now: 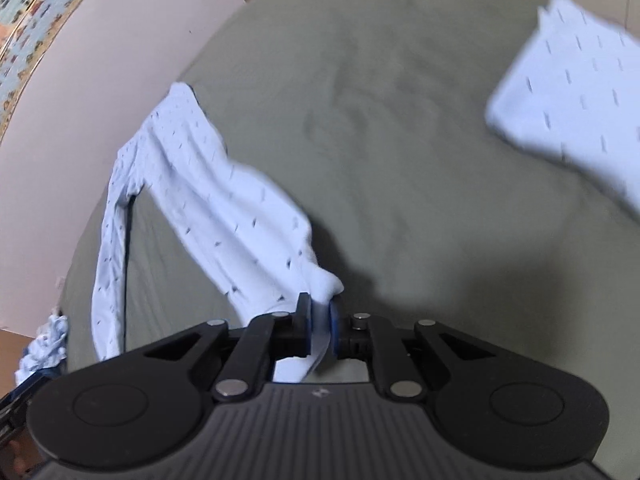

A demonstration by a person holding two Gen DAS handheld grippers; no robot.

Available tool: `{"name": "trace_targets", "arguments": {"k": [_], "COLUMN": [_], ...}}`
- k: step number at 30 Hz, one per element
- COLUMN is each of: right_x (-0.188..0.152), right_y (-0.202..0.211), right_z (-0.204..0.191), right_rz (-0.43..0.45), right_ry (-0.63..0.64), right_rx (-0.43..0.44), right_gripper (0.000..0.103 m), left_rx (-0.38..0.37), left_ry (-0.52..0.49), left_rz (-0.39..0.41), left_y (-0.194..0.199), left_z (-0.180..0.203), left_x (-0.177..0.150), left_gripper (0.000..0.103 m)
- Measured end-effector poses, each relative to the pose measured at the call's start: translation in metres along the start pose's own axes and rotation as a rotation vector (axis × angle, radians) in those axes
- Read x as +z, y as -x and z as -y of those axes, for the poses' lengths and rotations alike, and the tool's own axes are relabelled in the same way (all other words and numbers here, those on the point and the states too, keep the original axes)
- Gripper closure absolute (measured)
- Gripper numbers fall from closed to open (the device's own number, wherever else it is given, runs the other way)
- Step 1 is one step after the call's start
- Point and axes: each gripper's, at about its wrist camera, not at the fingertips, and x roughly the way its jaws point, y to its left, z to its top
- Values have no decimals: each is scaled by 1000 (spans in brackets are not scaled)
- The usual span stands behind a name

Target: Fold clothes

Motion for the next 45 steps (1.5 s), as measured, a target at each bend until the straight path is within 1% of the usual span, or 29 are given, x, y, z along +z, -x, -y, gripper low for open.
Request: {"name": "trace_targets", "arguments": {"k": [2,3,4,5,7,8,10,12,14,17,20,23,24,27,28,29,31,33,35,36,38,39,40,42,45], "right_x": [-10,-12,-13,-12,-6,-4,3,7,12,19,22,23,23,21,21,20,18,17,17,17,15,14,14,16,21], "right_y": [-11,-14,-17,-16,-10,-7,2,5,9,10,-6,-26,-33,-40,-38,-34,-22,-12,-10,-14,-29,-35,-34,-25,-1], "right_z": [-1,-4,-7,-10,-18,-19,-22,-20,-12,11,20,26,27,23,20,16,8,6,9,11,16,19,21,18,-6], "right_rz": [-107,-131,-142,-135,-93,-81,-37,-12,17,17,-2,-28,-35,-44,-57,-58,-46,-34,-36,-46,-83,-94,-93,-73,-7], "right_ry": [-3,10,27,46,103,117,176,211,218,167,184,161,152,168,170,181,212,199,180,173,178,178,166,166,249], "right_rx": [35,26,9,-13,-64,-67,-75,-78,-82,-23,24,66,81,105,119,115,111,116,104,80,-15,-44,-40,-38,-45], "right_gripper": [92,88,87,86,77,75,50,44,44,44,44,45,49,96,96,96,97,97,96,96,95,95,94,88,85], "left_rx": [2,3,2,0,-4,-5,-8,-13,-18,-22,-24,-29,-28,-17,-13,-9,-6,-5,-7,-6,-5,-4,-1,15,68], "left_ry": [4,7,7,5,-1,-1,-2,-7,-10,-15,-19,-28,-29,-29,-27,-24,-22,-21,-24,-27,-34,-37,-37,-39,-33], "left_rz": [1,3,5,5,2,0,-9,-11,-10,-8,-12,-11,-11,-14,-14,-14,-12,-12,-17,-19,-24,-26,-26,-28,-45], "left_y": [0,1,1,1,0,-1,-4,-6,-6,-5,-5,-3,-3,-2,-2,-2,-3,-4,-7,-7,-8,-7,-7,-6,-7], "left_z": [-2,-3,-3,-3,-2,-2,-1,1,3,7,11,14,15,14,14,13,13,14,14,14,13,12,10,1,-27], "left_x": [1,1,1,1,0,0,-2,-3,-4,-5,-6,-8,-8,-9,-8,-8,-7,-6,-6,-7,-8,-9,-9,-12,-16], "left_gripper": [36,36,36,36,36,36,36,36,36,36,36,36,36,36,36,36,36,36,36,36,36,36,36,36,36]}}
